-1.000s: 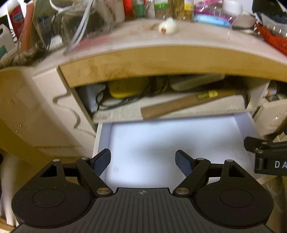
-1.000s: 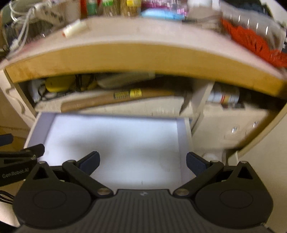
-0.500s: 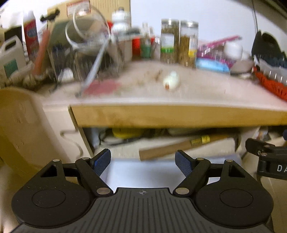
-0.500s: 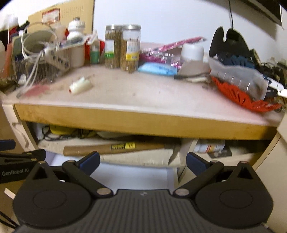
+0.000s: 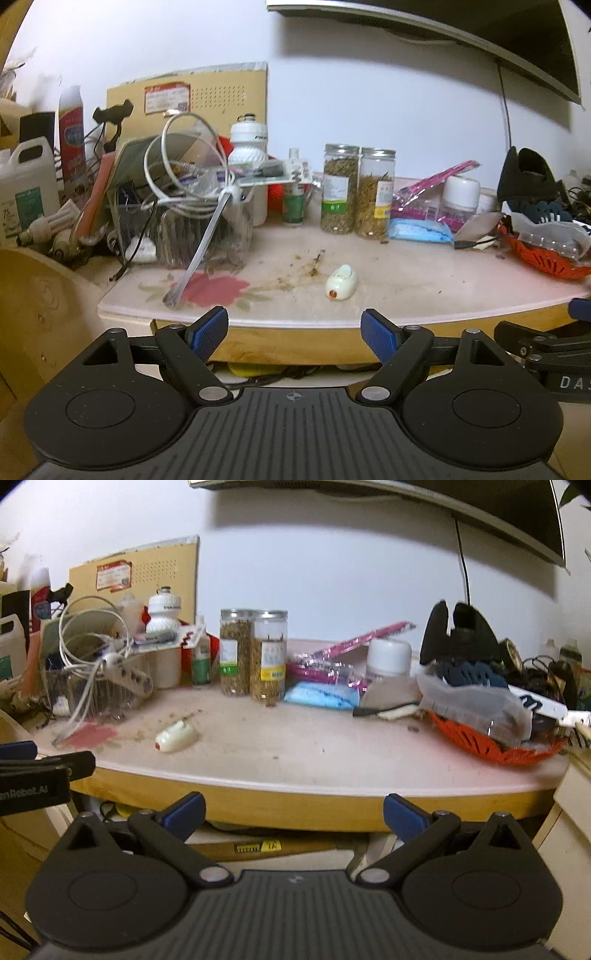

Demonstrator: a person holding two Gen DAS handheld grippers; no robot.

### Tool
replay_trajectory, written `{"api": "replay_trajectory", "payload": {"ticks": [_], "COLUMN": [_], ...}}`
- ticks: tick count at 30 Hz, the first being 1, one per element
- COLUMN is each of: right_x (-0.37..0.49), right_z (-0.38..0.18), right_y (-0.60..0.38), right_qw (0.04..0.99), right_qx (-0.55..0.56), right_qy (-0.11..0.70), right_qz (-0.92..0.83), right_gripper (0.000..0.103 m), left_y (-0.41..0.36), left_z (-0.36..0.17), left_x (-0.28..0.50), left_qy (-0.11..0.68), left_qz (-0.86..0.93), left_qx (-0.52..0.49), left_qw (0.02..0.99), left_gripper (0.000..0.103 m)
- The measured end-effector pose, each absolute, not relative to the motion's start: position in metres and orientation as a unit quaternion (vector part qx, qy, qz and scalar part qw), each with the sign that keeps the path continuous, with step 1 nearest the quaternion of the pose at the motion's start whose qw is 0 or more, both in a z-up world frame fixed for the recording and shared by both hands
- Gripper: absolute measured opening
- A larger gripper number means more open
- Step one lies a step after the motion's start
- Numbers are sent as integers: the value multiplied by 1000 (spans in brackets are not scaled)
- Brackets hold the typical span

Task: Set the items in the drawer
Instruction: 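Move the left tool up to the white egg-shaped object on the desk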

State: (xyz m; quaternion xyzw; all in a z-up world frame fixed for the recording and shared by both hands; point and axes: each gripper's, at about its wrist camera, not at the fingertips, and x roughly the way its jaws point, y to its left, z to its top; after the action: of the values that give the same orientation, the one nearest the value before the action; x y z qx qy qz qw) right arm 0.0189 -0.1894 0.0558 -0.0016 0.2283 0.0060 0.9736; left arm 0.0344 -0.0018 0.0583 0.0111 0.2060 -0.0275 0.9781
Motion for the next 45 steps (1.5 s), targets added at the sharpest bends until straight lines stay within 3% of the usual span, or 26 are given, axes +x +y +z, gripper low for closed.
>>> {"api": "replay_trajectory", "payload": {"ticks": [45], "right_x": [23], "right_z": [50], "right_y": [-187], "right_qw": [966], "right_qx": [19], "right_qy": [255], "right_qz": [23], "right_gripper": [103], "left_y": [-12], "left_z": [29], "left_x": [84], "left_qy": [190], "left_qz": [-121], "left_qx": [48], "left_qw": [973], "left_gripper": [79]}}
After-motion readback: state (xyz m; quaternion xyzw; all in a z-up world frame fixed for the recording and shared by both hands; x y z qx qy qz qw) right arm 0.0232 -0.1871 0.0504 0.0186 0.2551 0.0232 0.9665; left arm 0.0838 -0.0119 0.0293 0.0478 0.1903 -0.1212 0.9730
